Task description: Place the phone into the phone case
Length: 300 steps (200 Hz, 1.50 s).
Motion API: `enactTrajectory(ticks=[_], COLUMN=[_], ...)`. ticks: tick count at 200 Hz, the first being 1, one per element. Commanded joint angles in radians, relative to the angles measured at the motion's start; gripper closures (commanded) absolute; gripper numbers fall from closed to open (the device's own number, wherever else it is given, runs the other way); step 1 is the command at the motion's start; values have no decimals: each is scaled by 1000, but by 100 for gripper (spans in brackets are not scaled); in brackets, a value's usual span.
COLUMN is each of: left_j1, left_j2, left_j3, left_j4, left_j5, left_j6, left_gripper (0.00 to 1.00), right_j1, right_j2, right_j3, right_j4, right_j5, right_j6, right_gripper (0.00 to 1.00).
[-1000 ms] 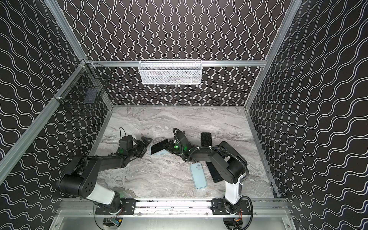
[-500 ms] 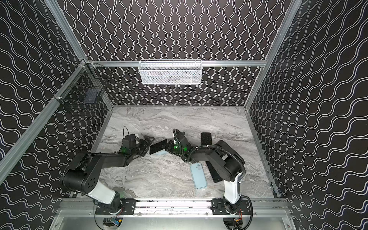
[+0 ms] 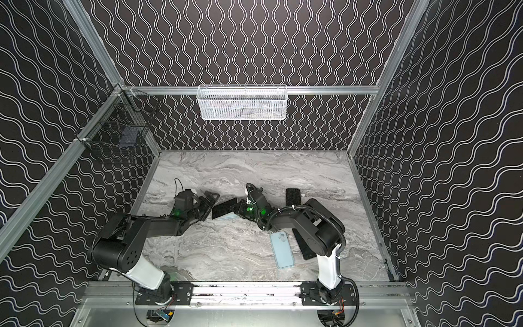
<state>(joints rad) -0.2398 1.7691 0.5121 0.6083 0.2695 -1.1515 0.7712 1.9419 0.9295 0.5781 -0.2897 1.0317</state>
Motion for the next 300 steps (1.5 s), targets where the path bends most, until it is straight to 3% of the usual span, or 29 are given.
enactTrajectory(ticks=[1,156,229,300], left_j1=[-6,-7,-7,-7], left_j2=[5,-3,-45,-60], left_j3=[6,-9,-12,-15], left_j4=[-4,21,1,-4], left_j5=[44,54,45,43], left_j6=[-18,-33,-36,-39], left_gripper=[2,2,2,2], right_j1=[7,13,30,36], right_j2=[9,-38,-132,-132], right_j3=[-6,8,31,41], right_j4=[-168,-252,-361,-407], right_j5=[-9,71,174,202], right_j6=[-25,-86,-154,-162], right_gripper=[98,59,41,29])
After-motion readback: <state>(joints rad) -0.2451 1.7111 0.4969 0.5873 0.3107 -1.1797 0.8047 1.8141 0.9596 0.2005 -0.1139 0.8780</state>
